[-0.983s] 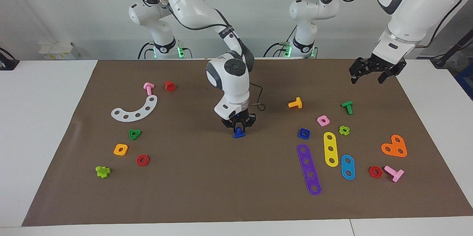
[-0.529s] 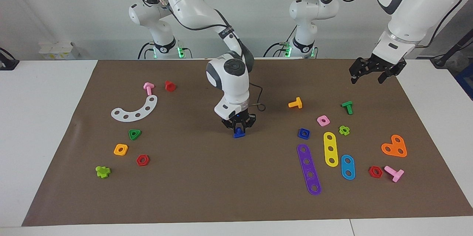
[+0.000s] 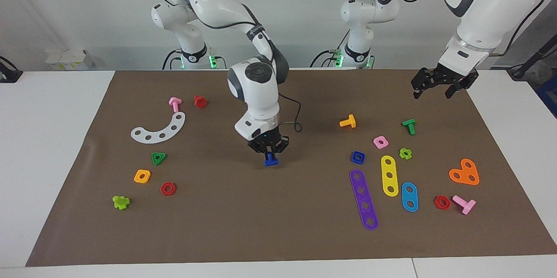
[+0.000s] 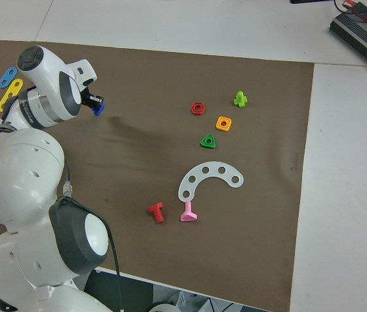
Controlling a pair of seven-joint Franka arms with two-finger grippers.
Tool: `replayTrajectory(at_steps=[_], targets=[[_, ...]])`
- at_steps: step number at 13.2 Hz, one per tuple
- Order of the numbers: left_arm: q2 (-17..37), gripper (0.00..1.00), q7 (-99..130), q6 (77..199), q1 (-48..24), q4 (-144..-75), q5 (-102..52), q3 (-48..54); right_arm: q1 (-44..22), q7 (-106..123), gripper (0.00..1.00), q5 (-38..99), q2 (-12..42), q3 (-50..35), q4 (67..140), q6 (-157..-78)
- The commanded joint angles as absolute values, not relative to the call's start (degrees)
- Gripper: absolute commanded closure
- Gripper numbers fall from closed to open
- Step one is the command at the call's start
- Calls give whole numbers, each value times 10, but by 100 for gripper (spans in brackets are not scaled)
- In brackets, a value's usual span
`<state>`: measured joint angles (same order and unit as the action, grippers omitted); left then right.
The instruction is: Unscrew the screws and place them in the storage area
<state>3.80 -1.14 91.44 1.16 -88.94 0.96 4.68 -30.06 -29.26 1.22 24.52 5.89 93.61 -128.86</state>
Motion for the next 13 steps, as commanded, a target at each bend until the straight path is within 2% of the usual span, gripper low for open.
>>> replayTrajectory(at_steps=[1, 3, 6, 13], targets=[[22, 0, -6, 914, 11, -906, 2, 43, -221, -198, 100, 16, 150, 51, 1024, -1266], [22, 0, -6, 914, 11, -906, 2, 43, -160, -110, 100, 16, 109, 51, 1092, -1270], [22, 0, -6, 914, 11, -906, 2, 43, -94, -28, 100, 19, 105, 50, 1150, -1308], [22, 0, -6, 914, 11, -906, 2, 43, -61, 11, 100, 25, 123, 50, 1205, -1387]])
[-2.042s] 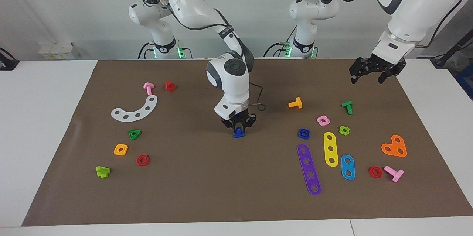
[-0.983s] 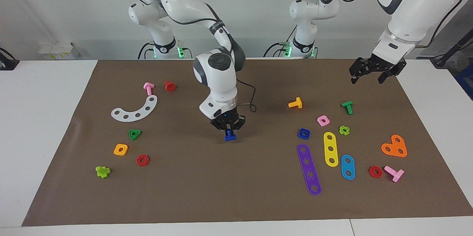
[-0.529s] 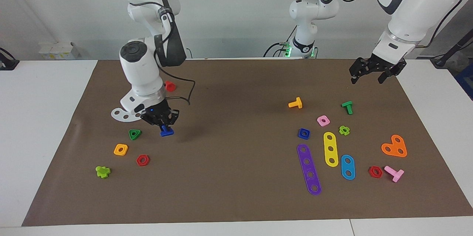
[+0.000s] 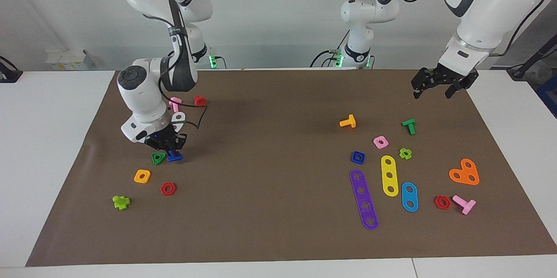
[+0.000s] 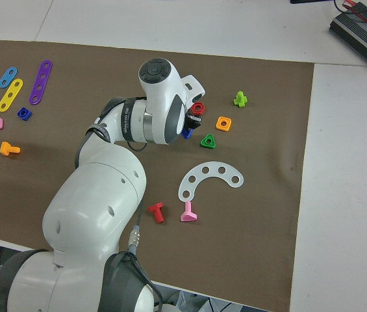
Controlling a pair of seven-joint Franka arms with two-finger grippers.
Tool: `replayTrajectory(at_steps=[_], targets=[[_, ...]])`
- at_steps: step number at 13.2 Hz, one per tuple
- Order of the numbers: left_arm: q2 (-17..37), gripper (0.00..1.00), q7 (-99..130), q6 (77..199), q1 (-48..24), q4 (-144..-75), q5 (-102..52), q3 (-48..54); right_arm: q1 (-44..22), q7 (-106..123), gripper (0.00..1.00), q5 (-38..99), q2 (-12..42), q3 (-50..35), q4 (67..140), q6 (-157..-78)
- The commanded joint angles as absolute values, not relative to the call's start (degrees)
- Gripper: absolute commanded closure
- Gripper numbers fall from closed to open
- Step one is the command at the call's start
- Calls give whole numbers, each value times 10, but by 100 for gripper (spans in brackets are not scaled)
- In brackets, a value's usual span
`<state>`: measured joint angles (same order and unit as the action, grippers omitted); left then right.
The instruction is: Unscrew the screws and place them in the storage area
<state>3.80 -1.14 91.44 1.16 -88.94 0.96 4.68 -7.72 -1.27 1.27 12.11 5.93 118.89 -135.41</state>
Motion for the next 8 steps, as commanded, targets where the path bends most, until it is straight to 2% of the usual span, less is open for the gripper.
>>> replayTrajectory(at_steps=[1, 3, 4, 5, 6, 8], targets=[[22, 0, -6, 914, 11, -906, 2, 43, -62, 11, 100, 25, 128, 50, 1206, -1393], [22, 0, -6, 914, 11, -906, 2, 43, -61, 7, 100, 25, 134, 50, 1206, -1396], [22, 0, -6, 914, 11, -906, 2, 43, -63, 1, 75, 25, 136, 50, 1206, -1397], [22, 0, -6, 914, 11, -906, 2, 43, -62, -7, 24, 25, 137, 50, 1205, -1404], [22, 0, -6, 914, 11, -906, 2, 43, -61, -7, 0, 25, 138, 50, 1202, -1403], [22, 0, -6, 914, 11, -906, 2, 43, -61, -10, 0, 25, 135, 51, 1179, -1395]])
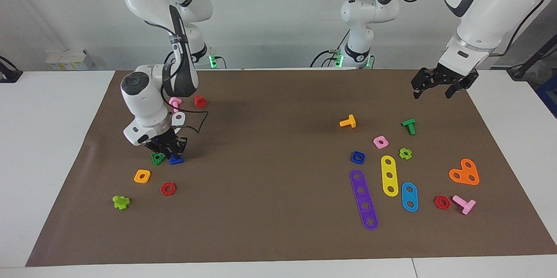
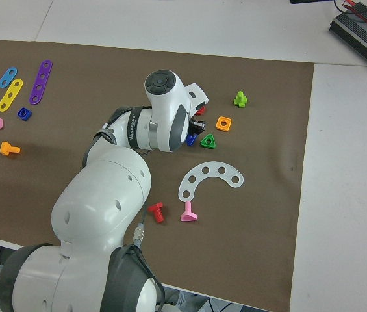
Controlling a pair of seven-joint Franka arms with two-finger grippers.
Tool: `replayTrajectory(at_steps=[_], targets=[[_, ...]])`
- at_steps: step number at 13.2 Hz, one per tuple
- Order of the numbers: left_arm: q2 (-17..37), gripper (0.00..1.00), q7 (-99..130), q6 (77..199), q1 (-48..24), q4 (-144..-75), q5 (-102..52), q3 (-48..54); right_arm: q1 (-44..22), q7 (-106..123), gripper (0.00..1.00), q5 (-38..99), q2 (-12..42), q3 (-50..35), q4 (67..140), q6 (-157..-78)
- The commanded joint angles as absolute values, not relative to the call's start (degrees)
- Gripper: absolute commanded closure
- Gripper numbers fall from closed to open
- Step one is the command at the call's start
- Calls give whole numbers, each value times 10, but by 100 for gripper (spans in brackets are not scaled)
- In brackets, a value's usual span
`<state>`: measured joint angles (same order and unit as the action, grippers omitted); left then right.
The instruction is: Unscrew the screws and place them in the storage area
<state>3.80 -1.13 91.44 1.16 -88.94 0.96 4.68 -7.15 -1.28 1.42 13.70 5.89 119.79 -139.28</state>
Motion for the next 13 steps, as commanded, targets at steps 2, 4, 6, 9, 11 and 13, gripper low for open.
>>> replayTrajectory(at_steps=[2, 4, 6, 9, 11, 13], targets=[[22, 0, -6, 914, 11, -906, 2, 43, -59, -11, 0, 25, 114, 54, 1136, -1349], [22, 0, -6, 914, 11, -906, 2, 43, -43, -14, 0, 22, 99, 55, 1060, -1234], [22, 0, -6, 914, 11, -906, 2, 43, -33, -17, 0, 20, 67, 55, 1008, -1128], [22, 0, -6, 914, 11, -906, 2, 43, -29, -40, 0, 11, 16, 61, 975, -1016], [22, 0, -6, 914, 11, -906, 2, 43, -30, -64, 0, -16, 8, 61, 926, -941], [22, 0, -6, 914, 11, -906, 2, 43, -30, -73, 0, -17, 2, 61, 885, -888]])
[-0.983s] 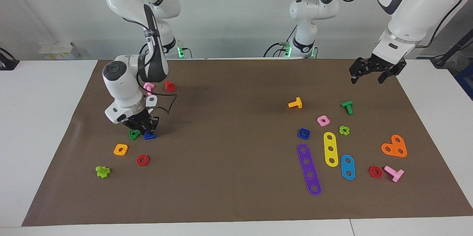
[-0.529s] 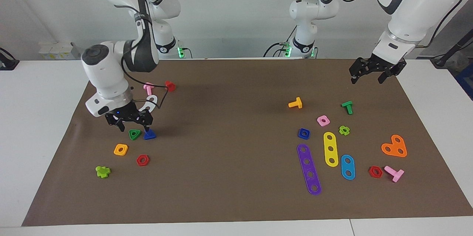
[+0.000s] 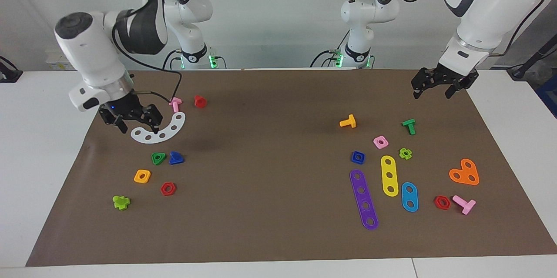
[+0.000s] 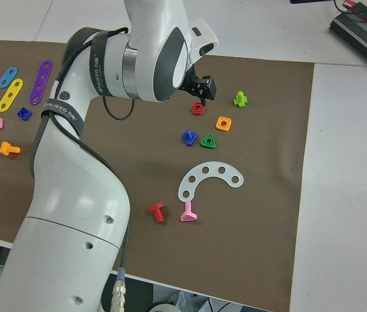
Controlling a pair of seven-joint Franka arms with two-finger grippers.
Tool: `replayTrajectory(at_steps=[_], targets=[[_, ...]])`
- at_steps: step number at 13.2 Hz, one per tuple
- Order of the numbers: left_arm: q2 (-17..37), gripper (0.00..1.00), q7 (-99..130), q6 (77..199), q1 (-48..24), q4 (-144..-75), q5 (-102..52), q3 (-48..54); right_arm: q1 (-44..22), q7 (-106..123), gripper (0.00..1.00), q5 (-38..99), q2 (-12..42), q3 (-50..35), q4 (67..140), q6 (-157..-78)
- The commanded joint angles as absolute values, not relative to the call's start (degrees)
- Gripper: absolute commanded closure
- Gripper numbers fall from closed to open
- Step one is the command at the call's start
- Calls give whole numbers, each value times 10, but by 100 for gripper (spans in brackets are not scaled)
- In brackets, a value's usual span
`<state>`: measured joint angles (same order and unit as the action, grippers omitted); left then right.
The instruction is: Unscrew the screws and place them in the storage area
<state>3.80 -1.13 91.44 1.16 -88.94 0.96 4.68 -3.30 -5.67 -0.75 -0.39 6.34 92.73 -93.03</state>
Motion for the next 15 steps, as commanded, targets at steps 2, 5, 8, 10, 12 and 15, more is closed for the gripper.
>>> replayTrajectory(at_steps=[2, 5, 8, 10, 12, 15], targets=[[22, 0, -6, 914, 11, -906, 2, 43, -29, -68, 0, -18, -16, 58, 887, -865], [22, 0, -6, 914, 11, -906, 2, 43, -33, -66, 0, -19, -23, 60, 897, -863], [22, 0, -6, 914, 11, -906, 2, 43, -35, -60, 0, -29, -24, 59, 900, -864], [22, 0, -6, 914, 11, -906, 2, 43, -37, -56, 0, -29, -23, 55, 899, -863], [22, 0, -6, 914, 11, -906, 2, 43, -38, -55, 0, -28, -23, 53, 895, -857], [22, 0, -6, 914, 11, -906, 2, 43, -38, -57, 0, -25, -23, 53, 896, -861]])
